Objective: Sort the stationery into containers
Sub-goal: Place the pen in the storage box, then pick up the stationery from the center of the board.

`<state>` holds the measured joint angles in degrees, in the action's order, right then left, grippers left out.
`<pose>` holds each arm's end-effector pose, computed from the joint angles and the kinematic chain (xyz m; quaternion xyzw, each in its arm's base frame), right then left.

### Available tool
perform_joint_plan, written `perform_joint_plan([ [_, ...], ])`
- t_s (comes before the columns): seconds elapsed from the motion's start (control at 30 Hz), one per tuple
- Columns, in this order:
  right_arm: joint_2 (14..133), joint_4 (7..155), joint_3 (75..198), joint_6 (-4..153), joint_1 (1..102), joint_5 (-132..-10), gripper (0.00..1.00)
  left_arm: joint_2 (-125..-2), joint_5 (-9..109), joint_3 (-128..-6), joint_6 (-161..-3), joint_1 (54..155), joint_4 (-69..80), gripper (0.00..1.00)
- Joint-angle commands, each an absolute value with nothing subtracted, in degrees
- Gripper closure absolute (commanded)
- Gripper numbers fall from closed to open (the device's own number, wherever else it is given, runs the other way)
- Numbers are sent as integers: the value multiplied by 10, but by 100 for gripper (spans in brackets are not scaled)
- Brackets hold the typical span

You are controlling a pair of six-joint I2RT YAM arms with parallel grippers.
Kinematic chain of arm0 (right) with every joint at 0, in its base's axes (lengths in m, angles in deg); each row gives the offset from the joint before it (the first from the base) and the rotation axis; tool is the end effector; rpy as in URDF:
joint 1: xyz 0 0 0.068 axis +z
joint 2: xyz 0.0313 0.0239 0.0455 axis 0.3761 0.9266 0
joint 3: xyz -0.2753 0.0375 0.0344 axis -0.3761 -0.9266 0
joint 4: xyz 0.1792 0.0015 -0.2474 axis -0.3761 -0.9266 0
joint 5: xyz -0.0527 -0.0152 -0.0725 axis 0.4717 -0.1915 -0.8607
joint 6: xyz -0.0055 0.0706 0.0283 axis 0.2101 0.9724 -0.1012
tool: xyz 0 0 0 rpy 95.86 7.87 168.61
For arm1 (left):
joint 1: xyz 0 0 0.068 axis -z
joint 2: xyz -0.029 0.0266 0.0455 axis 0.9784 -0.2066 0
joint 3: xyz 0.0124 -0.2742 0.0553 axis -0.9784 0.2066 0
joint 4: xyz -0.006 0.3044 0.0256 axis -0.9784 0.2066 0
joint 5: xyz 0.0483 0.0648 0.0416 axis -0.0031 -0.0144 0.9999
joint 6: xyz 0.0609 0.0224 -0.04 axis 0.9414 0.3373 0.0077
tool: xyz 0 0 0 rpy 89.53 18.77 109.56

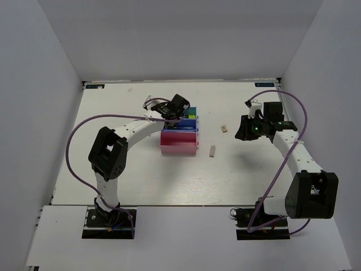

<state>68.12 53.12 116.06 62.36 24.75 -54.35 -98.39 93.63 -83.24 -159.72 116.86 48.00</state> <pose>0.3329 0.0420 0.2339 -0.1389 0.9063 0.1873 0.3524 0.3861 -0.2624 0.2033 -0.4598 0.8063 -0.0760 0.3643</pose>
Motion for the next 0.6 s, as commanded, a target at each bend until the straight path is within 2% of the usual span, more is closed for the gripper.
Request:
perform_joint_plan([
  [0.0,714,539,1182,620,252,-537,78,-919,947,-825,-1481,1182,418,100],
  [0.03,727,535,1213,620,260,-534,84,-890,929,-823,-1440,1189,404,100],
  [0.07,740,528,1227,618,263,-534,84,-876,916,-809,-1279,1195,362,100],
  [0.1,792,514,1242,612,267,-535,82,-861,895,-794,-1219,1199,309,100],
  [0.13,810,497,1292,608,281,-538,79,-798,788,-719,-1161,1202,242,97],
  [0.17,845,489,1310,603,288,-556,74,-775,736,-690,-1012,1202,213,88],
  [0.2,864,484,1325,594,294,-565,61,-753,662,-665,-980,1200,194,55],
  [0.23,910,481,1365,589,304,-587,53,-687,630,-645,-960,1199,216,45],
  [0.27,926,478,1389,586,316,-611,47,-666,624,-600,-920,1199,234,39],
  [0.3,940,478,1405,582,325,-621,39,-646,613,-588,-884,1199,257,28],
  [0.33,956,475,1443,578,328,-634,37,-582,613,-560,-852,1199,315,24],
  [0.43,1034,459,1484,578,353,-682,37,-495,634,-477,-802,1197,371,16],
  [0.57,1089,458,1534,578,378,-759,37,-368,658,-380,-789,1194,417,20],
])
